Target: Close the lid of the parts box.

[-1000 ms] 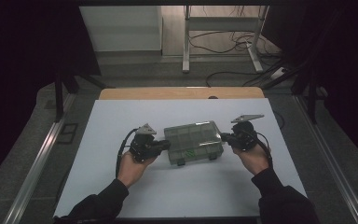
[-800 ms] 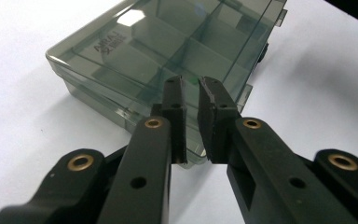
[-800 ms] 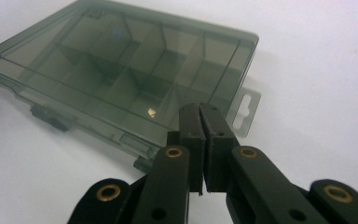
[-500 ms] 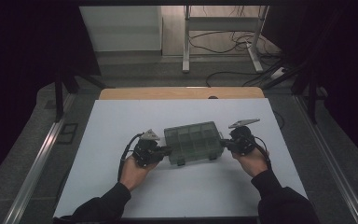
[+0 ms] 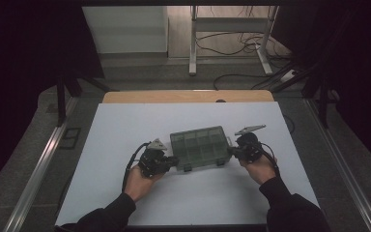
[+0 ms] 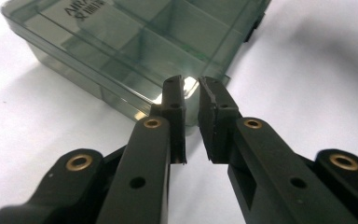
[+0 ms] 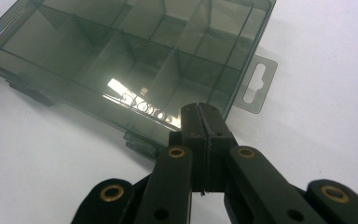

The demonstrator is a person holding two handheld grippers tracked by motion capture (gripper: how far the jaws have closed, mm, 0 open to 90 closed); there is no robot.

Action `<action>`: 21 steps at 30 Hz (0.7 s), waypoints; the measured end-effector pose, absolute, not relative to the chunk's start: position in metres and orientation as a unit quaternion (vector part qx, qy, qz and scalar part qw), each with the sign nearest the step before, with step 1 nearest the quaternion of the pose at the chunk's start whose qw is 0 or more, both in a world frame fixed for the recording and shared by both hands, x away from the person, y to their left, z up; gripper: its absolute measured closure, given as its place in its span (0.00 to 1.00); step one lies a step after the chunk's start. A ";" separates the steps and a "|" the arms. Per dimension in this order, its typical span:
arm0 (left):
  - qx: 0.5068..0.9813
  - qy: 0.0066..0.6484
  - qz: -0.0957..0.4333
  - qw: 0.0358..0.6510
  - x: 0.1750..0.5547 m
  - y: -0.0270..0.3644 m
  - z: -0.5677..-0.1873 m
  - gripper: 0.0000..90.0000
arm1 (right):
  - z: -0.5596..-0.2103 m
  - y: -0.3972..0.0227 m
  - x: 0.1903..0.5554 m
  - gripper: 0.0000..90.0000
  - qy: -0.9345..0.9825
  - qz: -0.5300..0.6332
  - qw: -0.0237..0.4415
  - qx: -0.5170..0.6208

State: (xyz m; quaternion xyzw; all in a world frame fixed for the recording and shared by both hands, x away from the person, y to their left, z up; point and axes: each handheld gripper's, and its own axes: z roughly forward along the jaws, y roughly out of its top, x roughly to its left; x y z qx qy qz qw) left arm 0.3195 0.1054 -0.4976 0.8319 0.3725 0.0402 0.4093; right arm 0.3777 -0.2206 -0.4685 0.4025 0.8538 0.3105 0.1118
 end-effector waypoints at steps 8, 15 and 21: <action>0.839 0.370 0.026 0.399 0.310 0.101 -0.505 0.92 | -0.468 -0.221 0.377 1.00 0.853 0.311 0.108 0.405; 0.850 0.363 0.026 0.382 0.310 0.095 -0.510 0.94 | -0.468 -0.221 0.377 1.00 0.853 0.311 0.104 0.405; 0.850 0.366 0.034 0.378 0.313 0.096 -0.510 0.94 | -0.468 -0.221 0.376 1.00 0.855 0.311 0.097 0.404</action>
